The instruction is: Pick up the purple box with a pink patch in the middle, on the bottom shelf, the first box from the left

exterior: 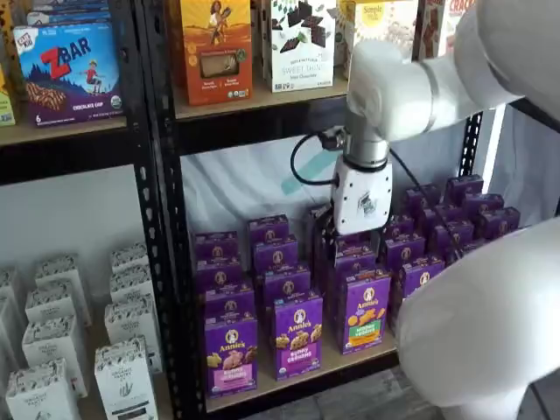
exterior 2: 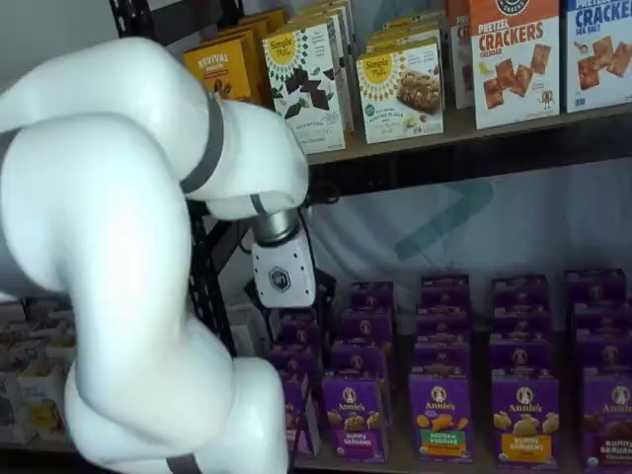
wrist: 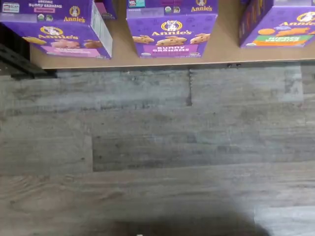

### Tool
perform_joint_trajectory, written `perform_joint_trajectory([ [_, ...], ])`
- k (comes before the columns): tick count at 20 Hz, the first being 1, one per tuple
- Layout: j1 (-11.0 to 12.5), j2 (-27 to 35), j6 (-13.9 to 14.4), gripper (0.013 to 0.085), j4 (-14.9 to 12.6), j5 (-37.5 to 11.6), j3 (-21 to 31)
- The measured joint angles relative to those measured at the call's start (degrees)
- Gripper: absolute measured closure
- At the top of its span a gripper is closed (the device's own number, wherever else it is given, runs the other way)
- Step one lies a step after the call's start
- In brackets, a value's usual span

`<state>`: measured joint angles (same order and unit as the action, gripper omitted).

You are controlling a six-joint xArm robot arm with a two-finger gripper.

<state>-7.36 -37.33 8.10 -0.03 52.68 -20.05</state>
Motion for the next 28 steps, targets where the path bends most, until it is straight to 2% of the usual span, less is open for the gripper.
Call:
perform_joint_trajectory([
  [11, -0.92, 15.80, 0.43, 0.0130, 0.49, -12.31, -0.37],
  [15, -2.17, 22.59, 2.08, 0.0130, -0.13, -15.05, -2.66],
  [21, -3.81, 31.16, 4.06, 0.0130, -0.59, -23.21, -4.87],
  [25, -5.00, 37.80, 6.83, 0.0130, -2.40, -27.83, -7.42],
  [28, -6.01, 43.17, 9.52, 0.0130, -4.23, -29.07, -10.20],
])
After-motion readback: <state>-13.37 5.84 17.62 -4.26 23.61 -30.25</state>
